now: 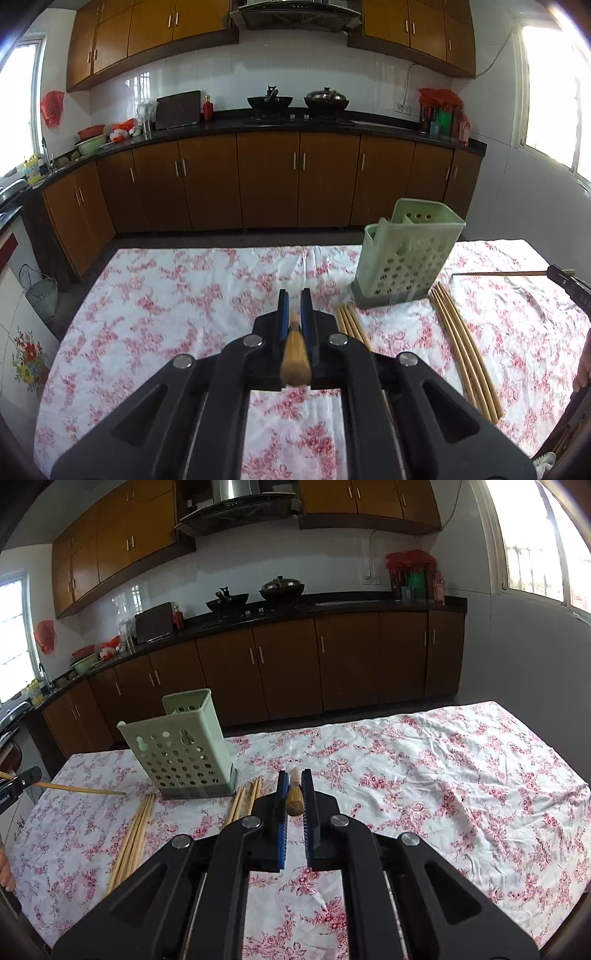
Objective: Organize utensils
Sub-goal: 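Lift both held chopsticks upright and lower them into the green holder, then open both tools to release the chopsticks into the green holder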
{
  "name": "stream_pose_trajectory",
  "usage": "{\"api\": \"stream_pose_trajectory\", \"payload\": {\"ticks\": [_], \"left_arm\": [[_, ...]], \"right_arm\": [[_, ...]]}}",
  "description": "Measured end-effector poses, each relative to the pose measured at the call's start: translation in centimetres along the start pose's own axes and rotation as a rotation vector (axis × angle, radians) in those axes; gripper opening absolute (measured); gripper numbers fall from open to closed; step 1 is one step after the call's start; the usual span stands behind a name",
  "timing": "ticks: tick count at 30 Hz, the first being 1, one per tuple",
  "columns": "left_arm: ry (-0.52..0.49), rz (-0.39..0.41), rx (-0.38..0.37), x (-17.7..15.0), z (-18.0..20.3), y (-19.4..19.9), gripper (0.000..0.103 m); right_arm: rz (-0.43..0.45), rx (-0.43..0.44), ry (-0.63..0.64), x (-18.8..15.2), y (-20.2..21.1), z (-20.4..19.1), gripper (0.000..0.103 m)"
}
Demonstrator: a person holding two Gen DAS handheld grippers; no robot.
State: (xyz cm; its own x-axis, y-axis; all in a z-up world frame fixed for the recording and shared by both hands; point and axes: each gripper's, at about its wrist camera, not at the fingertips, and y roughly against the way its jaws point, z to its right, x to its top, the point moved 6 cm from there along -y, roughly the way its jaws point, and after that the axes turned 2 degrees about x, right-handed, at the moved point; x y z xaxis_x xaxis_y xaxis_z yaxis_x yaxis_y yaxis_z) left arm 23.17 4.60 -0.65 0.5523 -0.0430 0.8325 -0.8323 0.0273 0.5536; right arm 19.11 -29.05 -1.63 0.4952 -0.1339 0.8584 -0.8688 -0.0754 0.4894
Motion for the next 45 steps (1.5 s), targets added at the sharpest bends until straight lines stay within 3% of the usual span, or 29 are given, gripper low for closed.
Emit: {"api": "stream_pose_trajectory", "payload": {"ticks": [7, 12, 18, 25, 31, 41, 45], "left_arm": [[-0.011, 0.028, 0.018, 3.6, -0.3, -0.4, 0.008], [0.025, 0.08, -0.02, 7.9, -0.5, 0.7, 0.008], [0.019, 0.234, -0.061, 14.1, 1.7, 3.9, 0.008], [0.061, 0.363, -0.093, 19.2, 5.5, 3.9, 0.008], [0.087, 0.384, -0.126, 19.0, 8.3, 0.7, 0.008], [0.096, 0.245, -0.176, 13.8, 9.8, -5.0, 0.008], [0.106, 0.222, -0.178, 12.8, 9.4, -5.3, 0.022]], "right_arm": [[0.059, 0.013, -0.014, 4.3, -0.1, 0.1, 0.008], [0.142, 0.044, -0.015, 8.8, 1.2, -1.0, 0.008], [0.319, 0.116, 0.01, 14.9, 4.6, -4.4, 0.008], [0.442, 0.168, -0.003, 17.4, 4.1, -7.4, 0.008], [0.461, 0.168, -0.004, 16.7, 1.2, -8.8, 0.008], [0.259, 0.166, -0.035, 12.2, -3.7, -8.0, 0.008], [0.232, 0.16, -0.033, 11.4, -3.6, -7.6, 0.014]]}}
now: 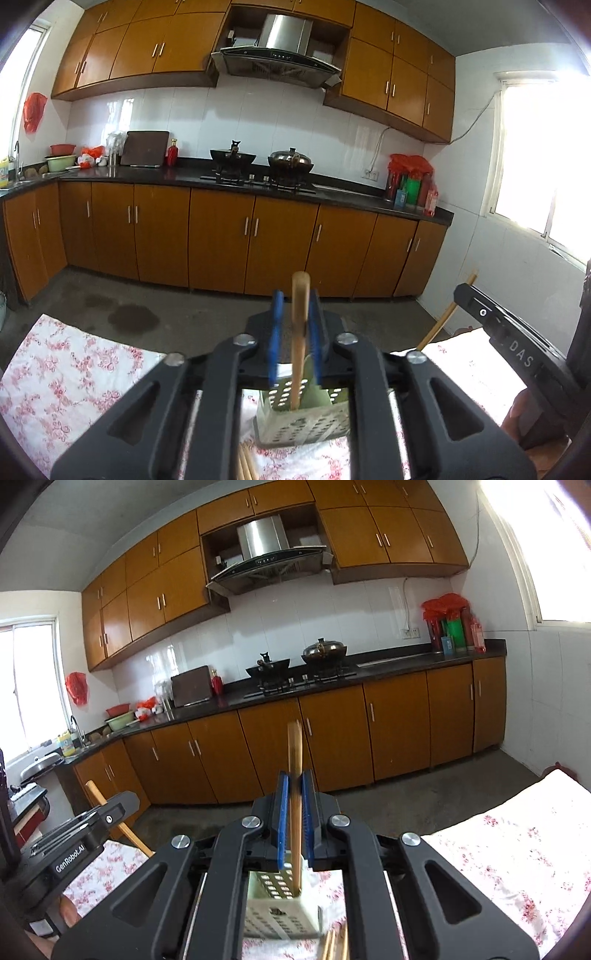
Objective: Organize utensils
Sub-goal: 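Open both tools to release the chopsticks into the green holder, then close the right tool on a bamboo chopstick while the left tool grasps another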
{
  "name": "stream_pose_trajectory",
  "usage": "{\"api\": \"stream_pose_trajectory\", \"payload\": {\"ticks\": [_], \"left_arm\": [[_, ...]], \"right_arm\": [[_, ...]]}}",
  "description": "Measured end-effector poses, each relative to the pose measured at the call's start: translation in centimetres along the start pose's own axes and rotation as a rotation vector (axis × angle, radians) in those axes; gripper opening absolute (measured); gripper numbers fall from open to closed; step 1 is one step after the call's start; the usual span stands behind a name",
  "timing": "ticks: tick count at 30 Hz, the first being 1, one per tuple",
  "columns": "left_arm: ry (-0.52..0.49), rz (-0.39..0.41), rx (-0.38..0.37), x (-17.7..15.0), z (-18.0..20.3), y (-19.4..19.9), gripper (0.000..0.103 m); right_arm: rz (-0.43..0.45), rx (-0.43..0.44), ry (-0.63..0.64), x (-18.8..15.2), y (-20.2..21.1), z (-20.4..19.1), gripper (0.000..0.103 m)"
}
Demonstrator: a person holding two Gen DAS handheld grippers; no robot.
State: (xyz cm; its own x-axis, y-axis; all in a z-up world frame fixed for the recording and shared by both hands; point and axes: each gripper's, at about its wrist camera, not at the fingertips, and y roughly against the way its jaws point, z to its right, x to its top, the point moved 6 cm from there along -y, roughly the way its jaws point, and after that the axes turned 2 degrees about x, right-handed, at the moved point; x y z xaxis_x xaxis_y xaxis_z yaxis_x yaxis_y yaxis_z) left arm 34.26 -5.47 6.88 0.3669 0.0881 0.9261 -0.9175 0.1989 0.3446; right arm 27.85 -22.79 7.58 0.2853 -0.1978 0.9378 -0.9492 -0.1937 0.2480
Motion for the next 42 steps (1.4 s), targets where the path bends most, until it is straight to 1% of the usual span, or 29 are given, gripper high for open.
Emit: {"api": "stream_pose_trajectory", "payload": {"ticks": [1, 2, 3, 6, 8, 10, 12, 15, 16, 17, 18, 19, 20, 21, 22, 23, 24, 25, 28, 30, 31, 33, 34, 36, 42], "left_arm": [[0.003, -0.001, 0.001, -0.2, -0.3, 0.4, 0.024], [0.005, -0.001, 0.002, -0.2, -0.4, 0.6, 0.029], [0.008, 0.001, 0.004, -0.3, -0.5, 1.0, 0.035], [0.017, 0.015, 0.003, -0.1, -1.0, 2.6, 0.043], [0.023, 0.027, 0.005, -0.1, -1.5, 4.0, 0.047], [0.031, 0.033, 0.012, -0.2, -2.0, 5.5, 0.048], [0.038, 0.03, 0.03, -0.7, -2.7, 7.4, 0.05], [0.037, 0.004, 0.076, -2.7, -4.1, 9.4, 0.053], [0.034, -0.019, 0.098, -4.0, -4.7, 10.0, 0.053], [0.034, -0.043, 0.113, -5.1, -5.2, 10.2, 0.053], [0.033, -0.09, 0.137, -7.1, -5.9, 10.2, 0.053], [0.033, -0.127, 0.15, -8.7, -6.4, 10.1, 0.053], [0.033, -0.169, 0.155, -10.3, -6.9, 9.9, 0.052], [0.036, -0.216, 0.157, -12.5, -7.4, 9.7, 0.048], [0.04, -0.261, 0.16, -14.3, -7.7, 9.5, 0.044], [0.045, -0.29, 0.156, -15.3, -8.0, 9.4, 0.039], [0.054, -0.328, 0.147, -16.9, -8.2, 9.3, 0.037], [0.061, -0.357, 0.14, -18.1, -8.4, 9.2, 0.035], [0.057, -0.407, 0.117, -20.5, -8.1, 9.1, 0.032], [0.045, -0.426, 0.097, -21.4, -7.2, 9.0, 0.029], [0.036, -0.435, 0.086, -21.8, -6.8, 9.1, 0.029], [0.02, -0.45, 0.069, -22.3, -6.3, 8.8, 0.026], [0.014, -0.456, 0.061, -22.6, -5.8, 8.7, 0.026], [-0.005, -0.475, 0.057, -23.2, -5.1, 8.3, 0.023], [-0.042, -0.541, 0.079, -24.8, -4.7, 7.2, 0.019]], "right_arm": [[-0.002, 0.0, 0.001, 0.0, 0.5, 0.1, 0.027], [-0.001, -0.002, 0.003, 0.0, 0.7, 0.2, 0.041], [0.008, -0.005, 0.006, 0.1, 1.3, 0.2, 0.044], [0.026, -0.007, 0.019, 0.7, 3.4, 0.3, 0.047], [0.029, -0.013, 0.023, 0.7, 4.3, 0.8, 0.053], [0.019, -0.034, 0.023, 0.3, 5.7, 1.4, 0.053], [-0.018, -0.053, 0.019, -1.0, 7.1, 2.4, 0.053], [-0.149, -0.077, 0.015, -5.0, 7.4, 4.0, 0.053], [-0.234, -0.08, 0.019, -7.6, 6.9, 4.6, 0.048], [-0.295, -0.079, 0.021, -9.4, 6.4, 4.9, 0.035], [-0.373, -0.068, 0.017, -11.8, 5.8, 5.2, 0.029], [-0.468, -0.053, 0.001, -14.7, 5.1, 5.5, 0.021], [-0.523, -0.04, -0.019, -16.6, 4.8, 5.7, 0.017], [-0.58, -0.022, -0.043, -18.7, 4.5, 5.8, 0.016], [-0.609, -0.014, -0.053, -20.0, 4.4, 5.7, 0.016], [-0.626, -0.01, -0.057, -20.8, 4.3, 5.6, 0.016], [-0.636, -0.007, -0.057, -21.3, 4.3, 5.4, 0.016], [-0.646, -0.001, -0.056, -21.8, 4.3, 5.0, 0.016], [-0.671, 0.001, -0.045, -22.7, 3.9, 4.3, 0.016], [-0.666, -0.012, -0.009, -22.7, 3.4, 3.9, 0.011], [-0.664, -0.035, 0.014, -23.0, 3.4, 3.9, 0.008], [-0.653, -0.081, 0.024, -23.0, 3.2, 4.5, 0.008], [-0.647, -0.089, -0.003, -22.8, 2.9, 4.9, 0.008], [-0.644, -0.091, -0.03, -22.9, 3.3, 5.9, 0.008], [-0.635, -0.096, 0.01, -22.9, 3.8, 5.8, 0.008]]}}
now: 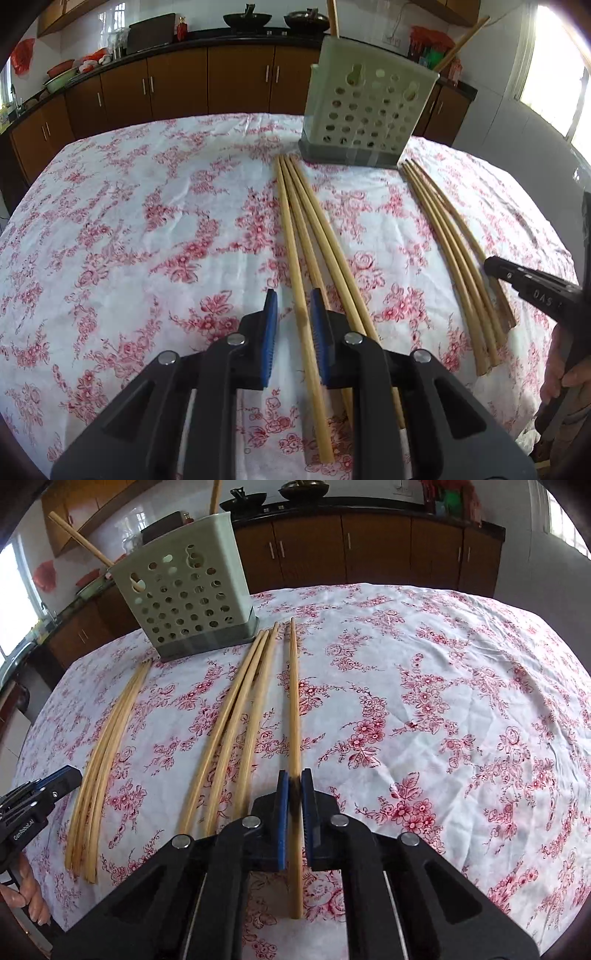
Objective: Organize utensils
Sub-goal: 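Close the right tool on a bamboo chopstick while the left tool grasps another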
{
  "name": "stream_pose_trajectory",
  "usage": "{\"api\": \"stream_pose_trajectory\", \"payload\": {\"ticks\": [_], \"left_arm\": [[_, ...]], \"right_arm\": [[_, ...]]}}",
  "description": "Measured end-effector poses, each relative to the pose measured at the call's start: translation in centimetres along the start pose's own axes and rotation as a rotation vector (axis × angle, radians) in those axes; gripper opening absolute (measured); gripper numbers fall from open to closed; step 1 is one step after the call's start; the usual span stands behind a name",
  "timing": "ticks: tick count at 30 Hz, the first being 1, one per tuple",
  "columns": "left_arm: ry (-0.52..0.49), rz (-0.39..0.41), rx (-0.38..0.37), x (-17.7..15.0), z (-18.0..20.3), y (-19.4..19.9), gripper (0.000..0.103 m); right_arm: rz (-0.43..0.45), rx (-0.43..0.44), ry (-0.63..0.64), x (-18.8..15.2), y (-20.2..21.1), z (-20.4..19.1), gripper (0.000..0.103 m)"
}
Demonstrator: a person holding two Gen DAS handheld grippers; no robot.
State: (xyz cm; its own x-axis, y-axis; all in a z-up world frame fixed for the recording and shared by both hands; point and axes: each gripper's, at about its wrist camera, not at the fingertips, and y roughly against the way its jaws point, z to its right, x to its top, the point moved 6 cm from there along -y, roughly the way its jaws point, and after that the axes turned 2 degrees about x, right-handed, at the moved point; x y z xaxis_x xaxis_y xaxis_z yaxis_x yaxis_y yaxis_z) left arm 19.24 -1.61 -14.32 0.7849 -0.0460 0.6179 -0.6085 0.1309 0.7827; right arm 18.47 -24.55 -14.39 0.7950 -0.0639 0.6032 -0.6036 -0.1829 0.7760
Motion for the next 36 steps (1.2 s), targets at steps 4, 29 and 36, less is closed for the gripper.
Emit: {"api": "stream_pose_trajectory", "payload": {"ticks": [4, 29, 36], "left_arm": [[-0.024, -0.005, 0.037, -0.3, 0.2, -0.3, 0.016], [0.125, 0.017, 0.097, 3.8, -7.1, -3.0, 0.01], [0.114, 0.016, 0.108, 3.8, -7.0, -3.0, 0.01]], "right_arm": [[0.0, -0.002, 0.01, -0.5, 0.4, 0.0, 0.009], [0.055, -0.12, 0.01, 2.8, -1.1, 2.9, 0.009], [0.056, -0.112, 0.007, 2.6, -1.1, 2.8, 0.009]]}}
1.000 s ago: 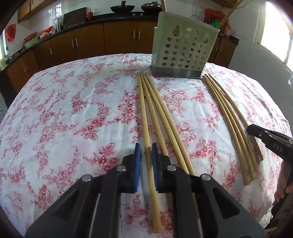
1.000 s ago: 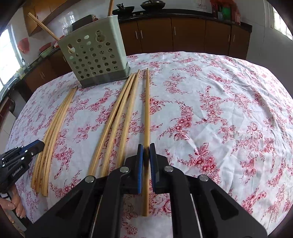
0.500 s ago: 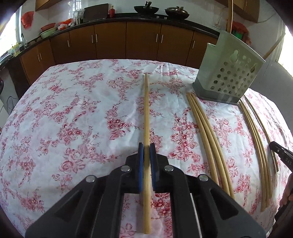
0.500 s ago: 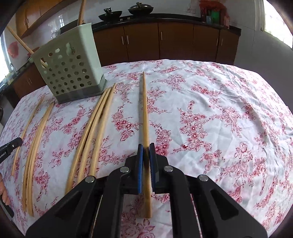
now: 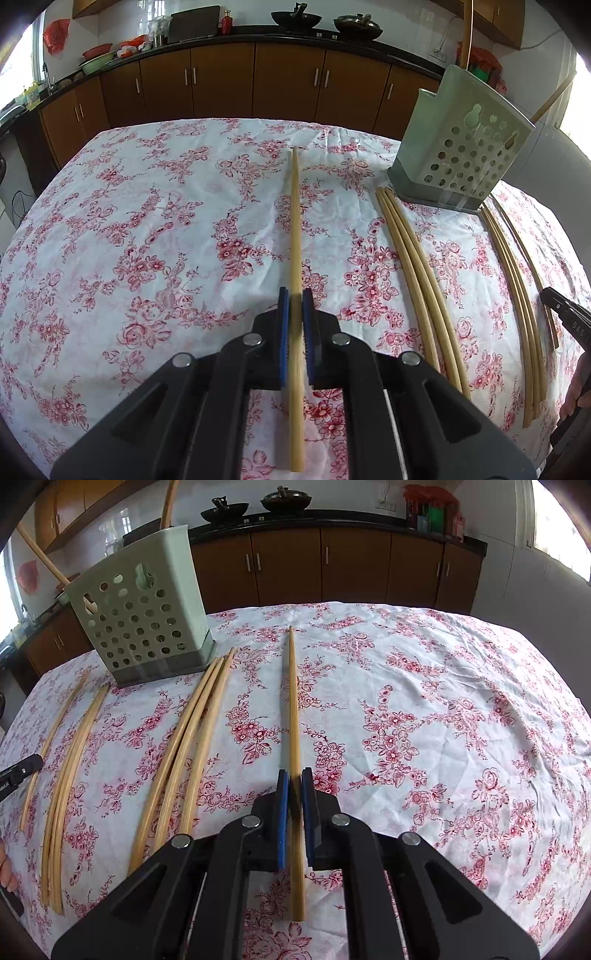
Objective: Organize utensils
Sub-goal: 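Close the right tool on a bamboo chopstick while the left tool grasps another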
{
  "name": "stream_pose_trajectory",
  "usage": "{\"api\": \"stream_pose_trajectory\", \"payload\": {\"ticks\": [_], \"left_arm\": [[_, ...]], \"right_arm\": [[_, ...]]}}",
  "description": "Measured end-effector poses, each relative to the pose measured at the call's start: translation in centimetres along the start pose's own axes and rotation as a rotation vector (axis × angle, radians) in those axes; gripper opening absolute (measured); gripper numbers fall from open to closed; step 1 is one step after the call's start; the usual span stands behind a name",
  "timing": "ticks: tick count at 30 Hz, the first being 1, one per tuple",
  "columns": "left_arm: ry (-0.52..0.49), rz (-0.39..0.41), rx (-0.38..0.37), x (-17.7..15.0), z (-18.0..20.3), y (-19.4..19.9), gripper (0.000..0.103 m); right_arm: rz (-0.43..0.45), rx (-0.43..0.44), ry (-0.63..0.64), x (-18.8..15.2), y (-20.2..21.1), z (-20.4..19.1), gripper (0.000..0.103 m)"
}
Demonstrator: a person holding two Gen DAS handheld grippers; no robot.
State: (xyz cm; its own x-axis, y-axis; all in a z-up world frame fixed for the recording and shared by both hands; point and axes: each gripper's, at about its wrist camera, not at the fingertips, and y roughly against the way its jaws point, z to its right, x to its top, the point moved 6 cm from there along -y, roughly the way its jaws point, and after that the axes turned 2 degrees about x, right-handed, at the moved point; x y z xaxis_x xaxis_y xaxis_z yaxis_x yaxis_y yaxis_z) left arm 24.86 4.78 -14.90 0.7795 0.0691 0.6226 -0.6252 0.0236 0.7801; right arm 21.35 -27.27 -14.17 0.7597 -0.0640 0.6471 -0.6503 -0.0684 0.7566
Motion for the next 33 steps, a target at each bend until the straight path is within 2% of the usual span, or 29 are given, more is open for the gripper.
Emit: {"api": "stream_pose_trajectory", "payload": {"ticks": [33], "left_arm": [[0.008, 0.001, -0.008, -0.11, 0.03, -0.03, 0.011]], "right_arm": [[0.002, -0.003, -0.001, 0.07, -0.08, -0.01, 0.009]]}}
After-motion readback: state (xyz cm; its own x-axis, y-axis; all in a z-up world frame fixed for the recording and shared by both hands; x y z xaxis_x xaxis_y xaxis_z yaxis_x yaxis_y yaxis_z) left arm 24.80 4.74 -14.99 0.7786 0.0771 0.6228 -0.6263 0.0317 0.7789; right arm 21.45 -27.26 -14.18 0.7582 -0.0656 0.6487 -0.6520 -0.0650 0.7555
